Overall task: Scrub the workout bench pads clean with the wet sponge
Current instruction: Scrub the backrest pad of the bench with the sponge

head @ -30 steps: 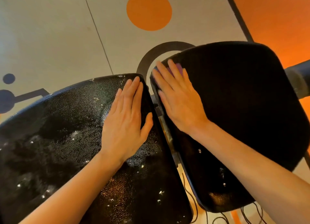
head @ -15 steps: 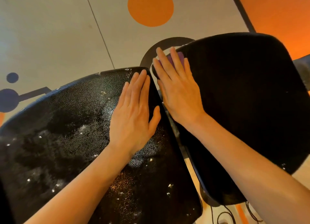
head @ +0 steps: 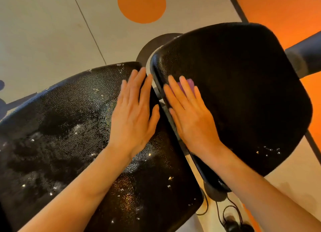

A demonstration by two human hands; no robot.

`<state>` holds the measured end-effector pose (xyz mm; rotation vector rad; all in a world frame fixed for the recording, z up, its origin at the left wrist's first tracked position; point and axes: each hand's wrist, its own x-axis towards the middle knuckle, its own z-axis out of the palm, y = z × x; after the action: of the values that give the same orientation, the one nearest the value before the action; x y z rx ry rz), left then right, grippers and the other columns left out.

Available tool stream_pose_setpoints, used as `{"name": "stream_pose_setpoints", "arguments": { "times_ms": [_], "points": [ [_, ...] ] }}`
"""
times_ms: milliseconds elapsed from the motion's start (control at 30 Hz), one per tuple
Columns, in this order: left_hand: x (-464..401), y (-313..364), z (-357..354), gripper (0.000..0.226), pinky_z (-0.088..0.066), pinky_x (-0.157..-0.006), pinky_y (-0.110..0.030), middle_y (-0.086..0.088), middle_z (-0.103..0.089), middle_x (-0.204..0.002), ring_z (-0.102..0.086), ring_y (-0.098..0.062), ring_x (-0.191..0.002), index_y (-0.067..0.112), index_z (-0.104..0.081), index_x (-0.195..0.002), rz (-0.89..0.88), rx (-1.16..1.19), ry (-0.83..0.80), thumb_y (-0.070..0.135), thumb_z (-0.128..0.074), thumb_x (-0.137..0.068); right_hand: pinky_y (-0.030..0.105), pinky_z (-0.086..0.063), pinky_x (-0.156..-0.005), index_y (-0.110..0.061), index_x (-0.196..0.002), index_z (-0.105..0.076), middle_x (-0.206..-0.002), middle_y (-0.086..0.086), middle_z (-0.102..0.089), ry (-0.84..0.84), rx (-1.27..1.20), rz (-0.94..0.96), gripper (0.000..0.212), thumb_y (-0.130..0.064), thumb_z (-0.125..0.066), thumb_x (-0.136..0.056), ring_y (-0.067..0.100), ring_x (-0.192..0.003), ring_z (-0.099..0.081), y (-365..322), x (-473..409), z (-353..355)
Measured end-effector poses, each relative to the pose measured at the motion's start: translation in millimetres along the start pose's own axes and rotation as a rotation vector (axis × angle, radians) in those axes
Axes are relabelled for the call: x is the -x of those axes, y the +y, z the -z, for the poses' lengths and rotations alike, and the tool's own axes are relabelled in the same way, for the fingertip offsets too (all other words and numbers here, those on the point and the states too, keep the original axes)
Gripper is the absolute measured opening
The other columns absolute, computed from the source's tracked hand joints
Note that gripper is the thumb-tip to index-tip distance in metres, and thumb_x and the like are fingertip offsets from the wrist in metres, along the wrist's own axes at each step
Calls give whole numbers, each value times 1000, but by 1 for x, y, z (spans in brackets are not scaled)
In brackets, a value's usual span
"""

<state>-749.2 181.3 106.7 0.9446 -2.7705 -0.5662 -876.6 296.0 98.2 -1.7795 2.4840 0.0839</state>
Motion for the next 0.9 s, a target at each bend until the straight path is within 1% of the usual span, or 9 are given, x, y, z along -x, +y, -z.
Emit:
{"name": "stream_pose_setpoints", "arguments": {
  "times_ms": [133,267,333,433,500,567,667,767,900],
  "points": [
    [26,38,-18,61,-23,-122,-43,-9,-24,-161,-20,-25,-150,7,-27,-152,-130,40,-87,29,-41,-97,40,-10,-120,-16,-148,-31,-158,6,-24,-96,-3,-28,51,-28,-32,-98,22,-150,-1,5,125,4],
    [42,47,-33,61,-22,-122,-39,-7,-21,-162,-19,-18,-151,8,-26,-153,-121,41,-151,33,-42,-100,42,-15,-120,-13,-149,-29,-159,6,-22,-34,-29,-125,51,-27,-30,-100,25,-148,-17,5,62,3],
    [40,46,-34,64,-18,-123,-36,-8,-18,-163,-18,-16,-151,8,-22,-154,-102,1,-151,34,-42,-99,42,-14,-122,-12,-151,-20,-160,8,-16,-2,1,-180,50,-27,-24,-103,26,-149,-13,4,29,2],
    [38,49,-33,65,-15,-124,-34,-8,-16,-163,-18,-16,-150,7,-21,-154,-111,-48,-185,39,-38,-100,42,-12,-122,-13,-153,-18,-161,7,-10,-52,25,-188,52,-29,-22,-104,26,-150,-7,9,81,-3],
    [38,49,-33,68,-7,-125,-31,-6,-9,-165,-13,-15,-151,8,-16,-155,-96,-65,-211,46,-34,-101,41,-12,-121,-14,-151,-25,-160,7,-18,-102,10,-187,50,-31,-18,-104,27,-149,-11,8,139,2],
    [39,48,-33,73,-3,-125,-30,-6,-6,-165,-9,-15,-152,9,-12,-156,-94,-98,-216,51,-32,-101,42,-14,-120,-14,-149,-29,-158,6,-23,-113,-23,-172,49,-29,-22,-103,26,-148,-14,16,150,-1],
    [40,49,-34,77,-5,-125,-31,-7,-7,-165,-9,-15,-152,8,-11,-156,-110,-107,-220,56,-33,-99,47,-22,-119,-12,-150,-29,-159,9,-22,-5,-107,-278,48,-23,-30,-104,27,-149,-14,21,68,-1],
    [39,49,-34,79,-7,-124,-32,-6,-8,-165,-9,-14,-152,9,-12,-156,-108,-110,-221,59,-33,-98,45,-17,-121,-9,-151,-25,-160,10,-20,47,-151,-359,50,-22,-33,-103,26,-149,-13,27,19,4],
    [39,51,-32,82,-7,-124,-32,-5,-7,-165,-10,-14,-152,9,-11,-156,-97,-109,-228,60,-34,-96,42,-14,-122,-12,-151,-24,-162,5,-12,-10,-63,-274,50,-25,-30,-103,25,-150,-9,14,127,-6]
  ]
}}
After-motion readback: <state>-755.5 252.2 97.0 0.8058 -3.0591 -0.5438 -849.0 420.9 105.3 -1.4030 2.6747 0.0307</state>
